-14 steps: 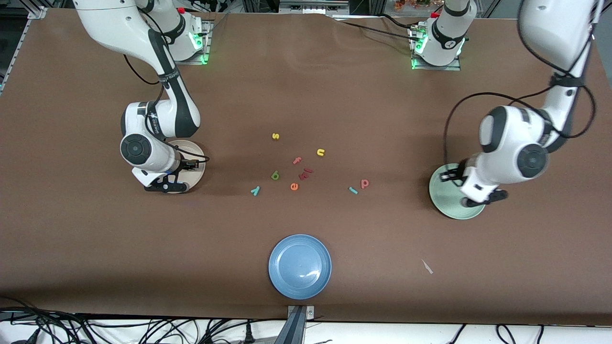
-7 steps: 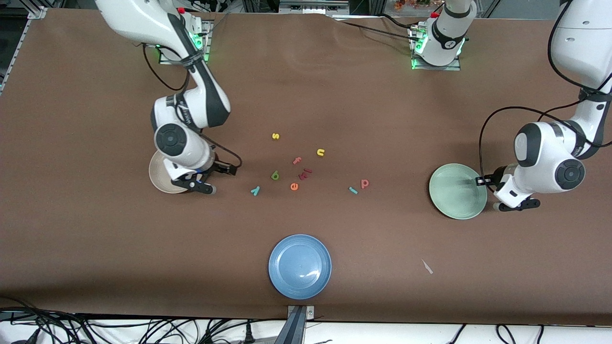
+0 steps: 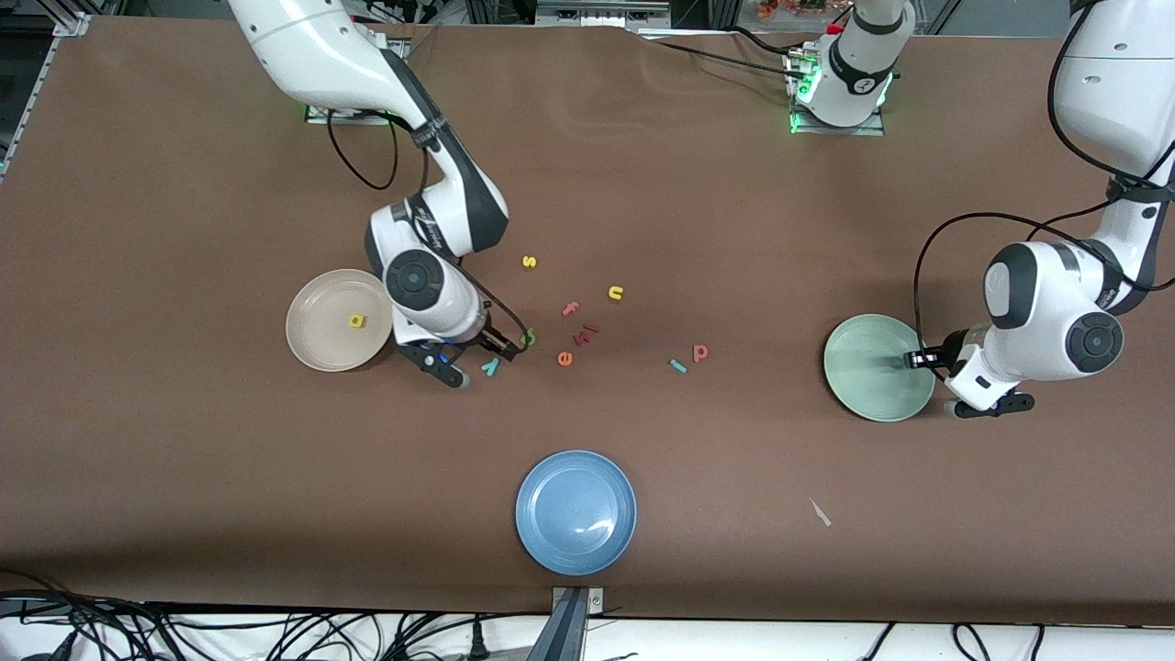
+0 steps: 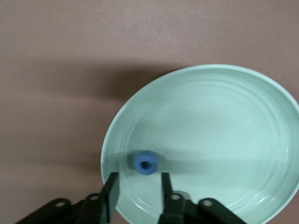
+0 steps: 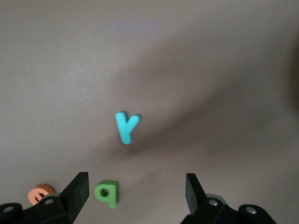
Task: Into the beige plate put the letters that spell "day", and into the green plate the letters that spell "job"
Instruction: 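Grasp the green 9 and pink d with the right and left grippers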
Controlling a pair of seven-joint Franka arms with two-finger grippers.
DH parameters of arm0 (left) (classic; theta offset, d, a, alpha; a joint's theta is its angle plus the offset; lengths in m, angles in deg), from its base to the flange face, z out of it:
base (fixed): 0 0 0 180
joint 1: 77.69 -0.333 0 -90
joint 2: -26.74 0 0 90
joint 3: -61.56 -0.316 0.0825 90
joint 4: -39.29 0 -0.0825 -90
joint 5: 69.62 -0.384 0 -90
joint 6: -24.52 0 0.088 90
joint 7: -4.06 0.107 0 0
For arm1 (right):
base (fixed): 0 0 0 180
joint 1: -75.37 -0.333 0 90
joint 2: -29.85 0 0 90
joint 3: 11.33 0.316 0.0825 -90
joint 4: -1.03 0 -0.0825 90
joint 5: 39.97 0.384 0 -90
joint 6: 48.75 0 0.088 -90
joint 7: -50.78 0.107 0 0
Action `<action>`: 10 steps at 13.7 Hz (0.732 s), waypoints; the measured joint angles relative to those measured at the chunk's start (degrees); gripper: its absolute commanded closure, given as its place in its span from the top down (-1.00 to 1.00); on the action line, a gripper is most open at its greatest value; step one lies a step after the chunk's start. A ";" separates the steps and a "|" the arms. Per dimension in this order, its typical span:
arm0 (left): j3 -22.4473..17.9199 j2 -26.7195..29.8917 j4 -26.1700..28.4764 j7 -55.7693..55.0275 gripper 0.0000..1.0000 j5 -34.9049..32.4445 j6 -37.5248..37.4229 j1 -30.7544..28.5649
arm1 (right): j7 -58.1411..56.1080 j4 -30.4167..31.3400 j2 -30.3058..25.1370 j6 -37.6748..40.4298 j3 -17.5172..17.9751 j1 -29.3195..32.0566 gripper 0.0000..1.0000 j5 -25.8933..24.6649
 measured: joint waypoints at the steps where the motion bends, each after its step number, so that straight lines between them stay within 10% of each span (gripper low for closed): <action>1: 0.49 -0.04 -0.47 -1.16 1.00 0.22 0.06 0.16 | 0.81 -0.77 1.63 -1.82 0.08 -0.69 0.32 0.02; 8: 7.83 -0.94 -3.85 -28.04 0.97 0.45 0.62 11.82 | 3.25 -1.92 3.81 -4.10 0.20 -2.95 0.21 0.12; 10: 7.83 -3.19 -5.64 -32.64 0.50 0.45 3.08 16.24 | 3.43 -1.92 4.37 -4.33 0.21 -3.70 0.06 0.12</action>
